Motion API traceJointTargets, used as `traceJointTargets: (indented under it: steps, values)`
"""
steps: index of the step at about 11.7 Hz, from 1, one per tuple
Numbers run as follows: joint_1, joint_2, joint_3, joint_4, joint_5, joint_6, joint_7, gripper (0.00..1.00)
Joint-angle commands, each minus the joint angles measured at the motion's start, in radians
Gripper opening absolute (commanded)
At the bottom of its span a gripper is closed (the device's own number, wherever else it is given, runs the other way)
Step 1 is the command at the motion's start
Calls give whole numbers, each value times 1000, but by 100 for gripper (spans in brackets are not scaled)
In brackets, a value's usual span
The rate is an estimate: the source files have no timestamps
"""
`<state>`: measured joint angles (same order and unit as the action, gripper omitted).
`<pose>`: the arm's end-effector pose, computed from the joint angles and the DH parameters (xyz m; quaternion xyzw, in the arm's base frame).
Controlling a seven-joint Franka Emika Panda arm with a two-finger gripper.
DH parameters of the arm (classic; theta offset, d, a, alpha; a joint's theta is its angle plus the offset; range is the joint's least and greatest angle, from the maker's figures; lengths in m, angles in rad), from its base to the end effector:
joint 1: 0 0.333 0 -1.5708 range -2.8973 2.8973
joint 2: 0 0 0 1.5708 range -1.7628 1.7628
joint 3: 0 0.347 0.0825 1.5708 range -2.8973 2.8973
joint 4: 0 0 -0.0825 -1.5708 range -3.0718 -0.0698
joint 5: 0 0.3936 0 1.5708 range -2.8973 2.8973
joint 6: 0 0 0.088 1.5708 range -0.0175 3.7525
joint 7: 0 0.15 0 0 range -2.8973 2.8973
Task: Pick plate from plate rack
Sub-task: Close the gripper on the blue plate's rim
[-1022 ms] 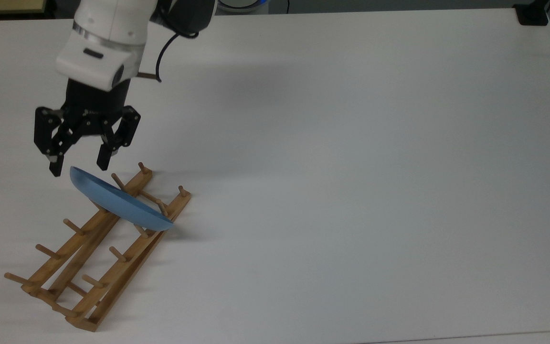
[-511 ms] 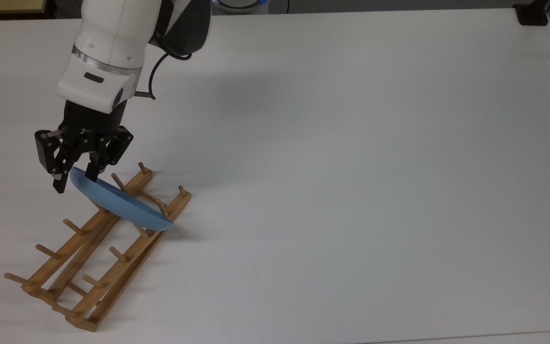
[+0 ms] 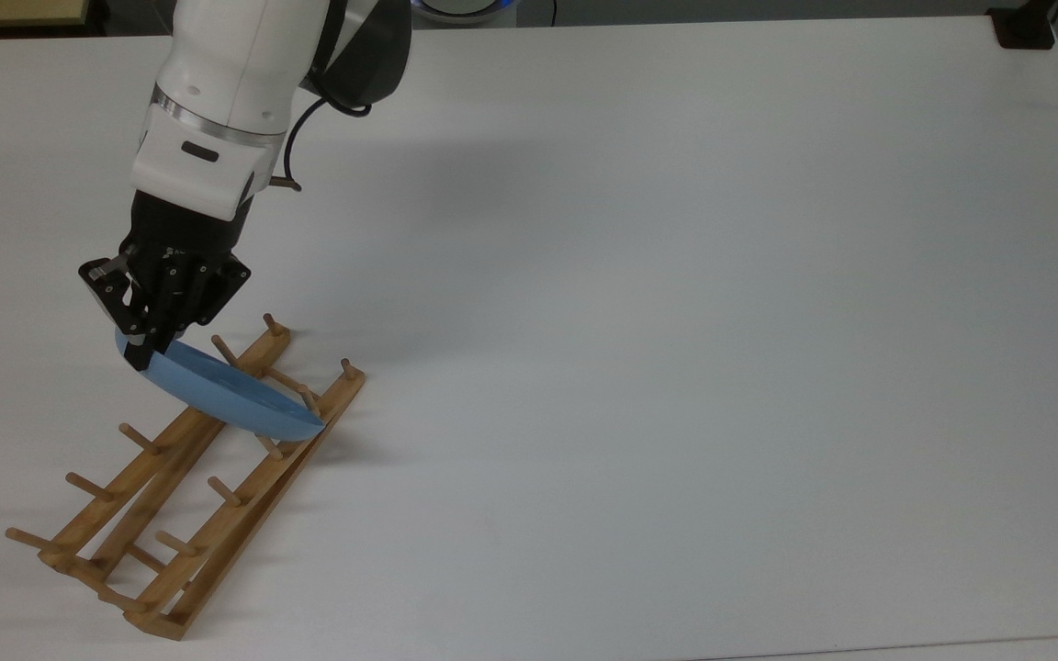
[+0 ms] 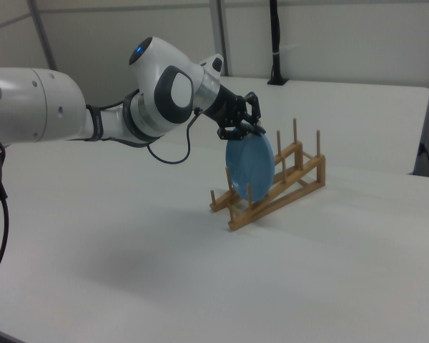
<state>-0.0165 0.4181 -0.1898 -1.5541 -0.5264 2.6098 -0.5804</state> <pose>0.7581 -0.1350 0.4754 0.8551 0.3550 0.1901 0.3265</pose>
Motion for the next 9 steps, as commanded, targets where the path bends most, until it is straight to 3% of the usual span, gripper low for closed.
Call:
traceJointTargets:
  steps: [1, 9]
  values:
    - [21, -5, -28, 5, -20, 19, -7, 6]
    - [21, -102, -28, 5, -6, 16, 54, 2]
